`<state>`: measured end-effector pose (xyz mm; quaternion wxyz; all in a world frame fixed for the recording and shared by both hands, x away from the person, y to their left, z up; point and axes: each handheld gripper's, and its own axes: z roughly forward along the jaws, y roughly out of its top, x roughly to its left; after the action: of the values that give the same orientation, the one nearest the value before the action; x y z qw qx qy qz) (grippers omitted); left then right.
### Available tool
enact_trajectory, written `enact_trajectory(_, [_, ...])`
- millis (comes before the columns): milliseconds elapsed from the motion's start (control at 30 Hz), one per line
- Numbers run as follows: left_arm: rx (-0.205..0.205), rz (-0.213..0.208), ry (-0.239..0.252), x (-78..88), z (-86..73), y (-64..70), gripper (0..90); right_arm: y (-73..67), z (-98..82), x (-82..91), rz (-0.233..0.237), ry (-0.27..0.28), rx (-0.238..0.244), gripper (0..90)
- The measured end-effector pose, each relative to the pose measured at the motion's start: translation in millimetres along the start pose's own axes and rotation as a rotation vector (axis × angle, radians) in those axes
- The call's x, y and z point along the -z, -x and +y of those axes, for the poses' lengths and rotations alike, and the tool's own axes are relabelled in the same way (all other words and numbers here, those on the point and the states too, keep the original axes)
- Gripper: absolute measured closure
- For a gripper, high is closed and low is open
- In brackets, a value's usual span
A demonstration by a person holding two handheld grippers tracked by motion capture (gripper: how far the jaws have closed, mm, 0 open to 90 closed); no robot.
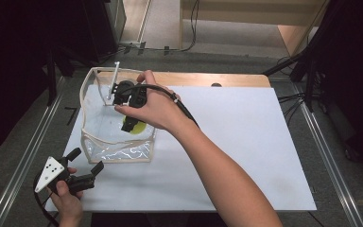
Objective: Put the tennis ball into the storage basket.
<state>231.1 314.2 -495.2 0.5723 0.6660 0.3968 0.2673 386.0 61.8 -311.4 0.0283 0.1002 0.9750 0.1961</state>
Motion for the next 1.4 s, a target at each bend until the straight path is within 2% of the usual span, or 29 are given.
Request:
enact_trajectory(133, [0.000, 0.000, 0.000, 0.0, 0.0, 0.0, 0.0, -0.3, -1.2, 7.8, -0.018, 0.027, -0.002, 8.7])
enact_trajectory(267, [-0.002, -0.001, -0.002, 0.1, 0.0, -0.1, 0.0, -3.9, -4.7, 14.1, -0.043, 0.025, 0.003, 1.1])
enact_trajectory(300, [-0.002, 0.000, -0.001, 0.1, 0.1, 0.2, 0.0, -4.3, -6.0, 15.6, -0.058, 0.029, 0.010, 1.1])
enact_trajectory(600, [-0.006, 0.000, -0.005, 0.0, 0.0, 0.3, 0.0, -7.9, -23.0, 27.5, -0.096, 0.045, -0.004, 0.0])
enact_trajectory(833, [-0.008, 0.000, -0.007, -0.2, 0.1, 0.5, 0.0, -6.3, -41.3, 35.6, -0.103, 0.061, -0.038, 0.0])
enact_trajectory(1400, [-0.004, 0.002, -0.004, -0.1, -0.1, 0.8, 0.0, -4.4, -78.7, 37.3, -0.103, 0.054, -0.078, 0.0])
